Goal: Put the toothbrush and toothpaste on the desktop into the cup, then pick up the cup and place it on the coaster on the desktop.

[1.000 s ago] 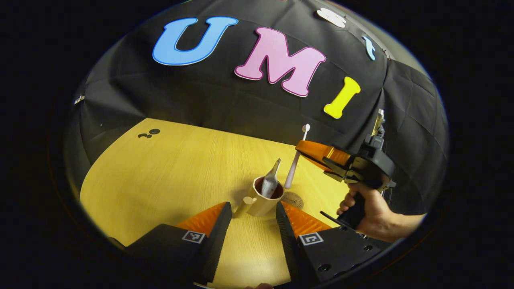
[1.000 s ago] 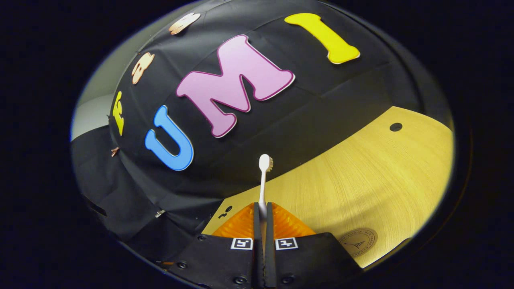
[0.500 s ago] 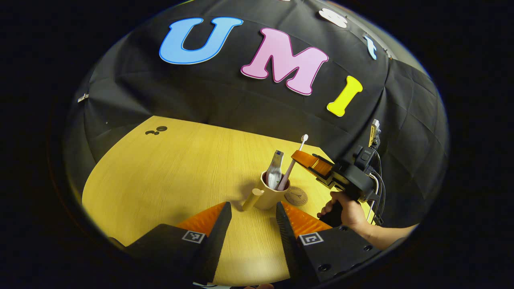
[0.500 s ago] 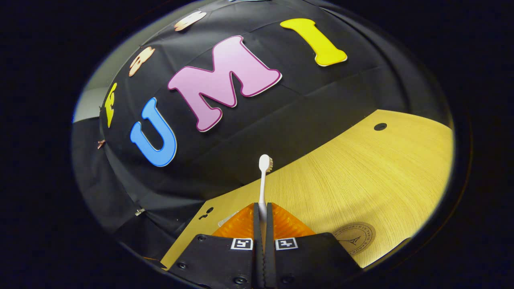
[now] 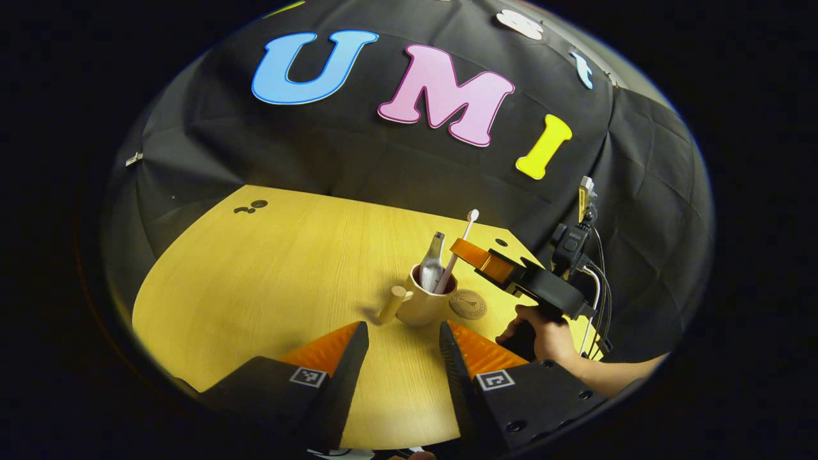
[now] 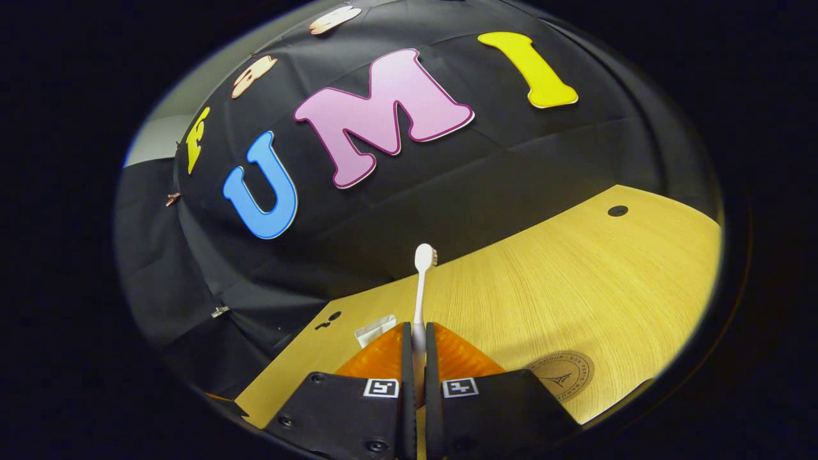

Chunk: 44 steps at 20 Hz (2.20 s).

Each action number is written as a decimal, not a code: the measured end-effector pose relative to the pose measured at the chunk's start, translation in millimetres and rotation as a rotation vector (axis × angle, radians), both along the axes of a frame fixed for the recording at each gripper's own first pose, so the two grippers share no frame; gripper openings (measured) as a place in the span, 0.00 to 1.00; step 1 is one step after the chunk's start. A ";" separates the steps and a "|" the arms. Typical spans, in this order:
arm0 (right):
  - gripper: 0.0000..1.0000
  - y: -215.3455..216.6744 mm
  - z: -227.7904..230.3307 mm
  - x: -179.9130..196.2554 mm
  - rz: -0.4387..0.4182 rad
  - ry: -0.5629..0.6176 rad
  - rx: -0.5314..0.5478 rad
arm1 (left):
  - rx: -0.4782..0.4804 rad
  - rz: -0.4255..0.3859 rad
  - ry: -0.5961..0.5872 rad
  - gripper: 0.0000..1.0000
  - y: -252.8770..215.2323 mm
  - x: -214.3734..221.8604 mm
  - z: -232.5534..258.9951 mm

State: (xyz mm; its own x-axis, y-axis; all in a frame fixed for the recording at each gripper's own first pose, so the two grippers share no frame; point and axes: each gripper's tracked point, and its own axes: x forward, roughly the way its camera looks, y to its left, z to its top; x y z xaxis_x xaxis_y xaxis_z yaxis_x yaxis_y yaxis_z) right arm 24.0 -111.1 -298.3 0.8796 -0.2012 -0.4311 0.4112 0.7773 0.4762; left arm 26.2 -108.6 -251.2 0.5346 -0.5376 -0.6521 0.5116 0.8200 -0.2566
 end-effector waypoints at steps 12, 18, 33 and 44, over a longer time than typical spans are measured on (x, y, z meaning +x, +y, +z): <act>0.24 39.1 2.5 -40.5 0.180 0.097 0.080 | 0.054 -0.024 -0.004 0.70 -3.4 9.8 -16.4; 0.31 35.3 10.5 -67.9 0.225 0.135 0.154 | 0.117 -0.229 0.079 0.70 -15.9 17.9 -48.0; 0.75 -23.3 38.8 -244.8 0.128 0.297 0.302 | 0.464 -0.702 0.227 0.70 -39.7 65.3 -132.2; 0.75 -68.9 39.1 -304.4 -0.090 0.314 0.330 | 0.605 -0.890 0.324 0.69 -57.3 65.9 -159.1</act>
State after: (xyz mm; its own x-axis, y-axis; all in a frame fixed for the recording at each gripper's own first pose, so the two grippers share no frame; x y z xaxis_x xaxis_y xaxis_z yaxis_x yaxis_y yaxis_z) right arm -280.4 -180.0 -259.3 0.6818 -0.0784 -0.7273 0.6339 0.5596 0.5339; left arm 92.1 -165.8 -410.3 -0.1243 -0.1914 -0.9736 0.9584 0.2308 -0.1678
